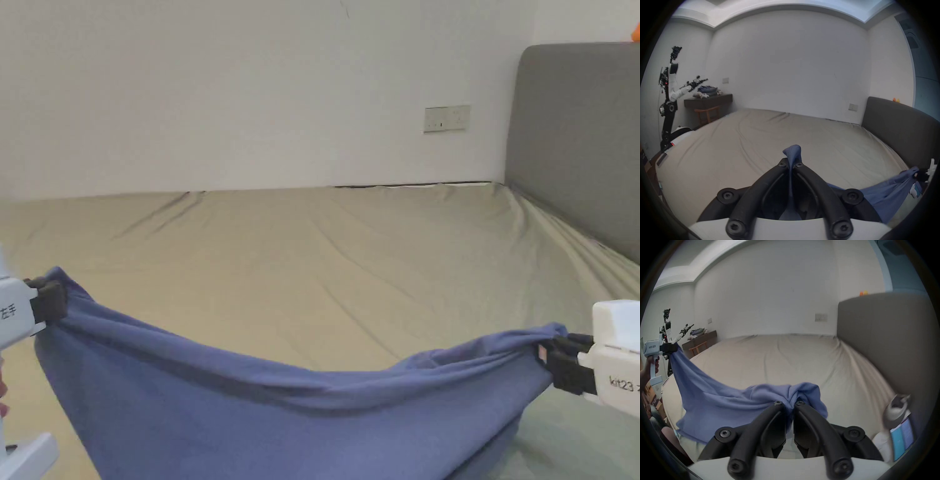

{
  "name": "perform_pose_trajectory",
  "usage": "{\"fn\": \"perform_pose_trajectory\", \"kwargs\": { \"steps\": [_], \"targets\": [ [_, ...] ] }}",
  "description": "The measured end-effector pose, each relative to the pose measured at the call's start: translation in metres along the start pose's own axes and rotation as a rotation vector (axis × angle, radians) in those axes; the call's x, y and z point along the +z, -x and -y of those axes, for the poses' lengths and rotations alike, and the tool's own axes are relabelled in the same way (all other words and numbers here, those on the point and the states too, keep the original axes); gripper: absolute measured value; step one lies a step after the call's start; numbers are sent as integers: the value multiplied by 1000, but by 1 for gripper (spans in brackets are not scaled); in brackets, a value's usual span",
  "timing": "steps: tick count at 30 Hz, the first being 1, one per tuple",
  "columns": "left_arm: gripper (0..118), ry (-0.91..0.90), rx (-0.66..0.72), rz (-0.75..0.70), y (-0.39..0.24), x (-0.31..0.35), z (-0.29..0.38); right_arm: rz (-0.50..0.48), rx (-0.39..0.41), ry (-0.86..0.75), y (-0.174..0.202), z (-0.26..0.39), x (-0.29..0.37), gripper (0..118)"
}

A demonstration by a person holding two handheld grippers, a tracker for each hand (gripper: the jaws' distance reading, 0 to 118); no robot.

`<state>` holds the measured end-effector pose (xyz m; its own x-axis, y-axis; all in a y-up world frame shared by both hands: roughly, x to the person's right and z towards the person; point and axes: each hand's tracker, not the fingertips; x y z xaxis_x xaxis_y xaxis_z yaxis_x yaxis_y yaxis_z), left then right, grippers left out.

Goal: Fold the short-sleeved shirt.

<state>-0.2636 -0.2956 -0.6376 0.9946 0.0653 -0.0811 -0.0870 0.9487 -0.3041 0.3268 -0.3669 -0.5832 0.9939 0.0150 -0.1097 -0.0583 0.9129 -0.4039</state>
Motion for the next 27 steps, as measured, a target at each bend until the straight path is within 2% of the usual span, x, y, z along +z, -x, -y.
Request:
{"fn": "perform_pose_trajectory", "kwargs": {
  "steps": [2, 5, 9, 13, 15, 16, 18, 21, 23, 24, 27],
  "targets": [
    [0, -36, 11, -16, 12, 18, -21, 56, 4, -87, 0, -27, 20, 6],
    [0, -80, 9, -43, 28, 40, -49, 92, -55, -158, 0, -66, 47, 6],
    [0, -139, 24, -34, 40, 69, -79, 141, -12, -244, -6, -113, 77, 6],
    [0, -175, 34, -35, 39, 81, -103, 151, 15, -275, -5, -153, 89, 6],
    [0, -177, 23, -39, 34, 79, -114, 178, 57, -289, 1, -173, 90, 6],
    [0, -183, 16, -45, 31, 76, -120, 184, 92, -327, -3, -184, 86, 6],
    [0, -183, 8, -63, 26, 66, -134, 186, 62, -334, -2, -200, 77, 6],
    [0, -188, 18, -93, 23, 43, -156, 198, 63, -334, -1, -223, 53, 6],
    [0, -192, 6, -109, 22, 22, -171, 212, 112, -330, 2, -239, 32, 6],
    [0, -181, -48, -135, 21, 8, -179, 234, 144, -332, -3, -248, 15, 6],
    [0, -210, -83, -167, 13, -27, -196, 241, 136, -351, -2, -272, -25, 6]
  ]
}}
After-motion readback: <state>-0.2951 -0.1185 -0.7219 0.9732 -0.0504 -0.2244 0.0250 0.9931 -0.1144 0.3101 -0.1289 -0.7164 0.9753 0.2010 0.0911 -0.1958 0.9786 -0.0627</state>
